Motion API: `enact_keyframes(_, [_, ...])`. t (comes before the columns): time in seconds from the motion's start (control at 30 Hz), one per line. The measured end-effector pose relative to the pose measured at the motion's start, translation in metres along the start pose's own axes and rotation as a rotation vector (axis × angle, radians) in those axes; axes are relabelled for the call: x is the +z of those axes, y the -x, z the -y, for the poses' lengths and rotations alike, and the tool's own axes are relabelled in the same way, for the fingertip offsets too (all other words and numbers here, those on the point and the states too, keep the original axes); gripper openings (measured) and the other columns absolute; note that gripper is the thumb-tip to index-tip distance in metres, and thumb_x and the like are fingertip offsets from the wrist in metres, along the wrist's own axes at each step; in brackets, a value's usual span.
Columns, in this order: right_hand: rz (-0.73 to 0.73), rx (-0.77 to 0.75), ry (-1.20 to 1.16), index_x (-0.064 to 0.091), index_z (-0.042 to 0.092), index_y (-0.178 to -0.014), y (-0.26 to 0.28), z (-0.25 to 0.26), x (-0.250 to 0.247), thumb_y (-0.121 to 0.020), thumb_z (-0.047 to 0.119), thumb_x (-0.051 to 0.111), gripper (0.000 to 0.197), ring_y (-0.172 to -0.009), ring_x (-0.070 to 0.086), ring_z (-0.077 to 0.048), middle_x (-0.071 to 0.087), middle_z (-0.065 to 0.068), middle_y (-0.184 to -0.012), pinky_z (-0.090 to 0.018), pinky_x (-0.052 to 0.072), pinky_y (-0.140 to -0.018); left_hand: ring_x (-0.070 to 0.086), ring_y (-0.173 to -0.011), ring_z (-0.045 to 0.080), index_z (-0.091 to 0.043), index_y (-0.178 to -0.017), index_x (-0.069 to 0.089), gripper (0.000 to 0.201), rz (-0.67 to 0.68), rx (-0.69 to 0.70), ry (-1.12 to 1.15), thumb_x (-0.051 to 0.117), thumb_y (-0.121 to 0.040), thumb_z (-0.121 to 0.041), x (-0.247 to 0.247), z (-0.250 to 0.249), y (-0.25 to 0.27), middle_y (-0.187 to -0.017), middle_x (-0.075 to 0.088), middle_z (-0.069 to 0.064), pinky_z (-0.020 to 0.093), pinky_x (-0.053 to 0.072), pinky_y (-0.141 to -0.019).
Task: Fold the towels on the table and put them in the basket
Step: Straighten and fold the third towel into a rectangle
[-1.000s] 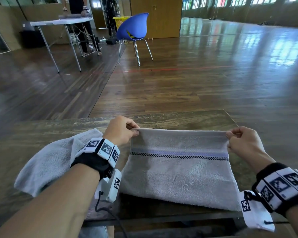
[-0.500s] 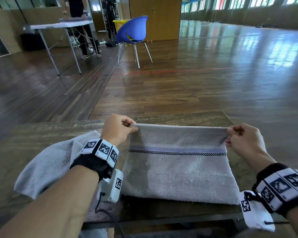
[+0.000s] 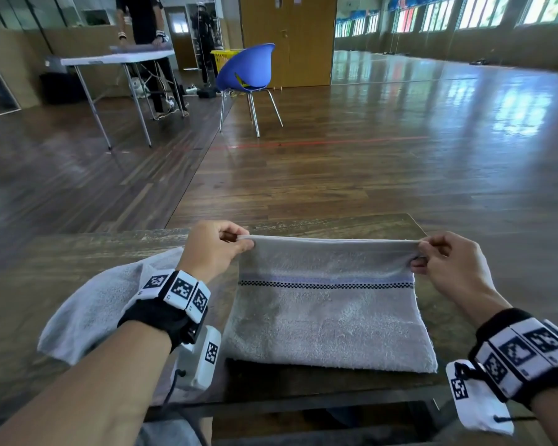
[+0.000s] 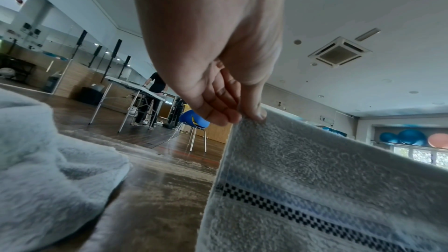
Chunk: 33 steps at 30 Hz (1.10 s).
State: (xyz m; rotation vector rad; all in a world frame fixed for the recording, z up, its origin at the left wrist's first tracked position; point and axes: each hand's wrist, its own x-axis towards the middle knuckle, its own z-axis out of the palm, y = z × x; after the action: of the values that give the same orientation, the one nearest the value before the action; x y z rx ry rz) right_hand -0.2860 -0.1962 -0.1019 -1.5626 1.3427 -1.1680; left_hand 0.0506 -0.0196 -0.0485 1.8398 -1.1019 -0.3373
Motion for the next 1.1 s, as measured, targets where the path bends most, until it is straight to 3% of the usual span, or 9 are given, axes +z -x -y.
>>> enact_keyframes(0.27, [0.02,-0.128,-0.02,0.072,0.022,-0.087,0.02,0.014,-0.003,-0.096,0.007,0.066,0.019,-0.053,0.067,-0.004,0.073,-0.003,-0.076,-0.013,0.054,-0.054,0.067,-0.073,0.011,-0.012,-0.093,0.076,0.016,0.025,-0.079,0.035,0.081,-0.079,-0.005,-0.013,0.002,0.014,-0.085,0.074,0.002,0.008,0.05,-0.056])
enact_keyframes(0.33, [0.028,-0.109,0.008,0.072,0.022,-0.085,0.021,0.018,-0.004,-0.096,0.008,0.066,0.019,-0.051,0.066,-0.004,0.073,-0.002,-0.075,-0.018,0.058,-0.056,0.067,-0.07,0.017,-0.003,-0.096,0.075,0.015,0.037,-0.125,0.087,0.078,-0.081,-0.001,-0.014,-0.001,0.015,-0.086,0.074,0.011,0.016,0.057,-0.059])
enact_keyframes(0.43, [0.046,-0.055,-0.017,0.07,0.017,-0.084,0.01,0.036,-0.003,-0.097,0.005,0.063,0.019,-0.052,0.069,-0.011,0.072,-0.011,-0.08,-0.031,0.064,-0.061,0.072,-0.077,0.032,0.005,-0.098,0.071,0.014,0.05,-0.165,0.15,0.073,-0.084,0.005,-0.018,-0.018,0.008,-0.093,0.073,0.024,0.044,0.062,-0.077])
enact_keyframes(0.6, [0.021,-0.122,-0.182,0.066,0.017,-0.079,-0.022,0.102,-0.006,-0.095,0.001,0.064,0.023,-0.07,0.075,-0.024,0.07,-0.006,-0.084,-0.04,0.062,-0.073,0.073,-0.075,0.037,0.003,-0.099,0.067,0.011,-0.067,-0.09,0.227,0.068,-0.089,0.005,-0.04,-0.07,-0.024,-0.099,0.07,0.03,0.051,0.062,-0.074])
enact_keyframes(0.67, [0.021,-0.189,-0.209,0.066,0.019,-0.081,-0.03,0.129,-0.015,-0.095,0.003,0.065,0.021,-0.085,0.076,-0.029,0.07,-0.005,-0.09,-0.042,0.061,-0.08,0.072,-0.081,0.035,-0.003,-0.097,0.068,0.011,-0.154,0.025,0.203,0.07,-0.088,0.001,-0.053,-0.09,-0.033,-0.1,0.071,0.026,0.046,0.061,-0.076])
enact_keyframes(0.8, [0.063,-0.327,-0.281,0.067,0.025,-0.085,-0.029,0.164,-0.033,-0.101,0.007,0.058,0.026,-0.096,0.074,-0.022,0.07,-0.006,-0.102,-0.029,0.061,-0.083,0.064,-0.068,0.006,-0.01,-0.096,0.069,0.01,-0.284,0.271,0.103,0.074,-0.087,-0.011,-0.077,-0.111,-0.032,-0.093,0.074,0.012,0.01,0.049,-0.055])
enact_keyframes(0.9, [0.087,-0.425,-0.342,0.072,0.034,-0.08,-0.011,0.163,-0.043,-0.102,0.008,0.056,0.037,-0.096,0.073,-0.011,0.071,-0.002,-0.099,-0.023,0.059,-0.085,0.061,-0.063,-0.004,-0.013,-0.095,0.07,0.011,-0.3,0.329,0.087,0.075,-0.087,-0.017,-0.084,-0.104,-0.017,-0.087,0.074,0.004,0.005,0.045,-0.056])
enact_keyframes(1.03, [0.16,-0.366,-0.149,0.07,0.036,-0.081,0.021,0.116,-0.045,-0.102,0.009,0.056,0.037,-0.086,0.071,-0.014,0.074,0.006,-0.085,-0.036,0.062,-0.08,0.064,-0.063,0.012,-0.014,-0.091,0.072,0.007,-0.049,0.201,0.018,0.076,-0.086,-0.014,-0.079,-0.066,0.01,-0.079,0.074,0.0,0.02,0.053,-0.06])
enact_keyframes(1.1, [0.252,-0.345,0.109,0.069,0.027,-0.082,0.036,0.08,-0.049,-0.1,0.008,0.06,0.028,-0.077,0.061,-0.019,0.068,-0.001,-0.078,-0.044,0.055,-0.073,0.059,-0.063,0.008,-0.013,-0.088,0.072,0.008,0.157,0.145,-0.147,0.077,-0.085,-0.008,-0.069,-0.038,0.027,-0.077,0.07,-0.003,0.016,0.047,-0.06])
